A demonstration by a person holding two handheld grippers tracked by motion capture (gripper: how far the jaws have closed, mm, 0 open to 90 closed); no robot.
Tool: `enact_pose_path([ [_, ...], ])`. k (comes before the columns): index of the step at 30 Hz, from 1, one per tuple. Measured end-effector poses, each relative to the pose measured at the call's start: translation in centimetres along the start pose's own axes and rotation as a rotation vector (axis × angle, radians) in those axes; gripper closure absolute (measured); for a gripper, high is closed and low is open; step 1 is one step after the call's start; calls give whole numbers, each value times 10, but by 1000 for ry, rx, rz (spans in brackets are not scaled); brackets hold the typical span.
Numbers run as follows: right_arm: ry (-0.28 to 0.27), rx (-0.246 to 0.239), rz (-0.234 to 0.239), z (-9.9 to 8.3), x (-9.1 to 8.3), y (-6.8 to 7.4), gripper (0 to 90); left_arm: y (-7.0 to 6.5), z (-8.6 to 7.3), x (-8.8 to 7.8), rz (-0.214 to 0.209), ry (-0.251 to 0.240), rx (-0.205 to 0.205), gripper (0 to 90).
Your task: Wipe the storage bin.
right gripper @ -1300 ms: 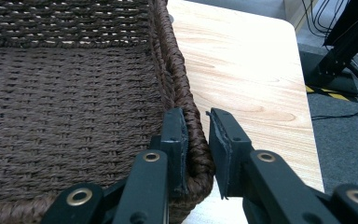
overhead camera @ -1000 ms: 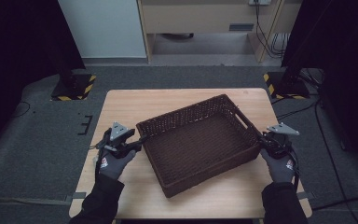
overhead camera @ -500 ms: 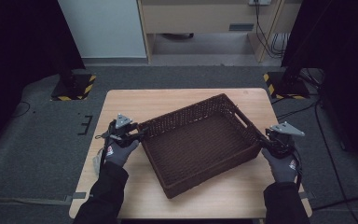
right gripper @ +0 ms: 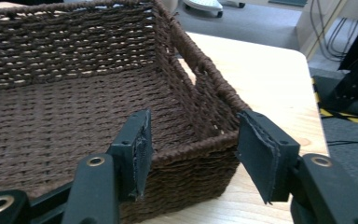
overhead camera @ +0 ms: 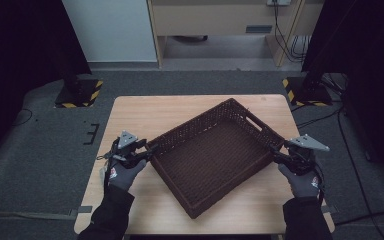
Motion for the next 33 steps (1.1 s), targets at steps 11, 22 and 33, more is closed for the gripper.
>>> enact_pose_path([
  [11, 0, 3, 57, 0, 5, 15, 403, -8, -8, -12, -36, 35, 16, 555],
  [22, 20, 10, 93, -3, 17, 27, 396, -8, -11, -18, -44, -8, -6, 539],
  [33, 20, 24, 70, -8, 29, 21, 440, -6, -15, -21, -69, -3, -13, 647],
])
Point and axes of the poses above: each handheld gripper's, and its own axes: x roughly forward along the jaws, z roughly out of its top, y roughly to its left, the point moved 3 cm from there along x, roughly forward along the jaws, and after that the axes turned 11 degrees about z, right-handed, at the moved point
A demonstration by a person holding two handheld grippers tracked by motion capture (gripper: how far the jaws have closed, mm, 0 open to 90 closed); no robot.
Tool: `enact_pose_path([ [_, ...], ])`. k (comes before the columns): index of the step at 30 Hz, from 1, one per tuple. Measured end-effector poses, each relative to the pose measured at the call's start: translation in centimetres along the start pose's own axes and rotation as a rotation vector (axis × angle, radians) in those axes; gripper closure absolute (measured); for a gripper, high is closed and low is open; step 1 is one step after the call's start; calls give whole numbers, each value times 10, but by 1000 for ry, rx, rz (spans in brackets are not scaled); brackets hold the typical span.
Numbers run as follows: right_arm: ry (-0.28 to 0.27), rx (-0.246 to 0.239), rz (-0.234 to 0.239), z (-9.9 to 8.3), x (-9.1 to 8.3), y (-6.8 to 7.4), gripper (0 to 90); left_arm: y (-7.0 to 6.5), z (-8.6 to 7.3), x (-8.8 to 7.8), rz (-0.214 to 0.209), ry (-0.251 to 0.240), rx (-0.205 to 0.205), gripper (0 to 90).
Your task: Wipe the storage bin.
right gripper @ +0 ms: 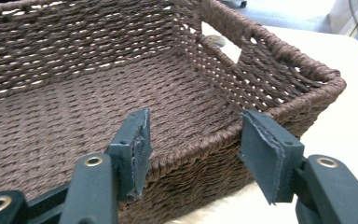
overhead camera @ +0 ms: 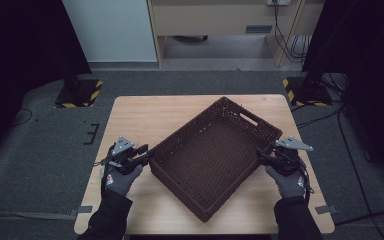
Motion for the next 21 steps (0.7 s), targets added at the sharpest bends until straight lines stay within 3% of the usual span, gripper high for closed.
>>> enact_pose_path([
  [6, 3, -21, -31, 4, 6, 0, 432, -8, -5, -7, -22, -3, 4, 705],
  [10, -14, -33, -5, 6, 1, 8, 408, -11, -6, -10, -27, 2, 5, 704],
  [16, -3, -45, 18, 3, 0, 22, 376, -20, -12, -17, -8, -8, 5, 701],
  [21, 12, -50, 5, 0, 3, 22, 385, -21, -10, -21, 8, -13, 24, 644],
])
Point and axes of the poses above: each handheld gripper's, and its own axes: x roughly forward along the jaws, z roughly out of its top, y roughly to its left, the point moved 3 cm from there along x, roughly forward along the jaws, and after that the axes turned 11 degrees about z, right-handed, at the moved point
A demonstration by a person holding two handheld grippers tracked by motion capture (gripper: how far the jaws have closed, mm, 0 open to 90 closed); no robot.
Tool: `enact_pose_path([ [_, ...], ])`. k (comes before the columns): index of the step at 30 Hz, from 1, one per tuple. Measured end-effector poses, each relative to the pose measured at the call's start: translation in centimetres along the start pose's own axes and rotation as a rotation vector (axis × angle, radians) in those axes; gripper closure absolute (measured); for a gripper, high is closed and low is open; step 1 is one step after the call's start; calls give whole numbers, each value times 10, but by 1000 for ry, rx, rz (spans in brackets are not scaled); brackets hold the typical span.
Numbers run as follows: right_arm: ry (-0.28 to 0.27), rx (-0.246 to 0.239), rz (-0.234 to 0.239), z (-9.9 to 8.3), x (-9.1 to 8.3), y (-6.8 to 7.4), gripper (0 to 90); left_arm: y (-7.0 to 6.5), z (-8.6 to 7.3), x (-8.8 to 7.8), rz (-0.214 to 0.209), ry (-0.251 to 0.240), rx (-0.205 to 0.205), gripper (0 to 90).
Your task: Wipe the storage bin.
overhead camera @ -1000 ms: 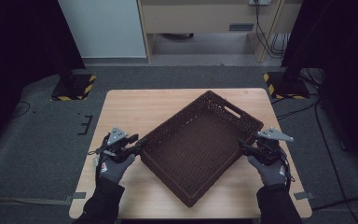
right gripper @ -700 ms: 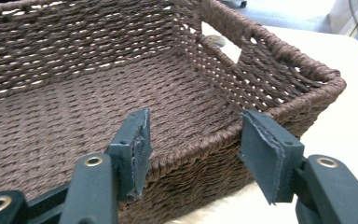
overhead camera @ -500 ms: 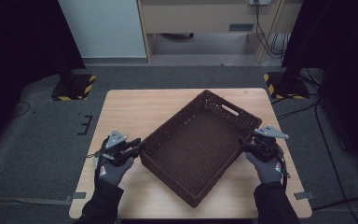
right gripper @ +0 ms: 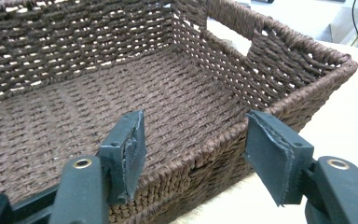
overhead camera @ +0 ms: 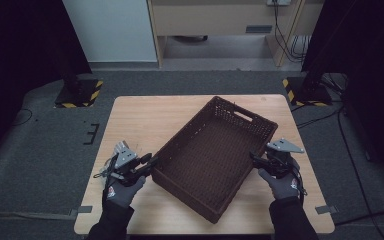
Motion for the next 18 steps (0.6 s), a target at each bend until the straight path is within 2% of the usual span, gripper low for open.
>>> enact_pose_path([
  [6, 8, -2, -16, -2, 6, -3, 412, 6, 1, 1, -11, -2, -14, 635],
  [10, -2, -16, -29, -1, 11, -9, 428, -1, -1, 3, -38, 5, -3, 650],
  [14, 0, -19, -40, 2, 14, -11, 429, -9, -4, 2, -43, 9, 18, 689],
  [18, -6, -16, -31, 2, 10, -8, 399, -13, -6, -1, -35, -3, 22, 708],
])
Point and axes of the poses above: each handheld gripper's, and its own axes: x roughly forward along the jaws, z roughly out of its top, y roughly to its left, the point moved 3 cm from there along x, roughly forward along the jaws, and after that the axes turned 11 degrees about z, right-handed, at the moved point
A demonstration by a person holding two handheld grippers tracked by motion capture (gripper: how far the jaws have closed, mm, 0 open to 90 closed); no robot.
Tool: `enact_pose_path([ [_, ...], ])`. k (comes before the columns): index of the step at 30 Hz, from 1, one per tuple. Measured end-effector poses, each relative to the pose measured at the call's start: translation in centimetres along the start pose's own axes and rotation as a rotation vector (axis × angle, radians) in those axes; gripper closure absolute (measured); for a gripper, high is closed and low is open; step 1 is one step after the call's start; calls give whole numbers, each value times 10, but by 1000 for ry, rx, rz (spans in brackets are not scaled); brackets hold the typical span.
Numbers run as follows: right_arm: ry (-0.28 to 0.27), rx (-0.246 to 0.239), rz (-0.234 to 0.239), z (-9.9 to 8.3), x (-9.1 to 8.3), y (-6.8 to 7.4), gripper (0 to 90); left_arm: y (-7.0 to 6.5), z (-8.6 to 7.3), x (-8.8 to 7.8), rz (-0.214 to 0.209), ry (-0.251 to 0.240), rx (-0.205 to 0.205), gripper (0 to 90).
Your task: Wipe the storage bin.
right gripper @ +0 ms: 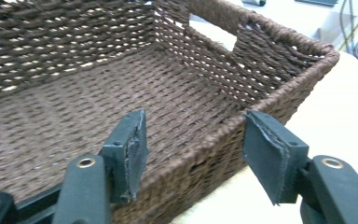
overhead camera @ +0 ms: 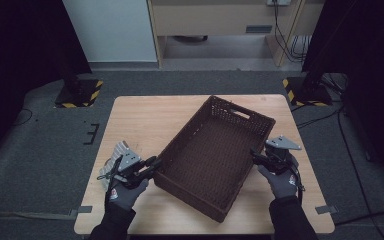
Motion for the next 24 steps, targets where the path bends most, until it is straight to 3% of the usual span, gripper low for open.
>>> enact_pose_path([
  [5, 8, -2, 34, -4, -5, 11, 370, -2, -4, -5, -2, -3, -10, 704],
  [10, 16, -13, 33, -7, -2, 20, 375, -5, -4, -9, -1, -4, 2, 691],
  [12, 10, -11, 26, -8, -1, 19, 384, -4, -1, -9, 10, -5, 16, 665],
  [16, 3, -8, 25, -7, 1, 16, 397, 4, 7, -7, 13, -22, -7, 620],
  [18, 3, -16, 16, -6, 4, 14, 405, 6, 10, -5, -8, -25, -9, 599],
  [24, 2, -24, 3, -3, 11, 8, 422, -3, 7, 4, -31, -2, 42, 583],
])
Point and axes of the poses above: each handheld gripper's, and its own axes: x roughly forward along the jaws, z roughly out of its top, y roughly to its left, the point moved 3 cm from there along x, roughly forward along the jaws, and after that the axes turned 11 degrees about z, right-handed, at the moved point
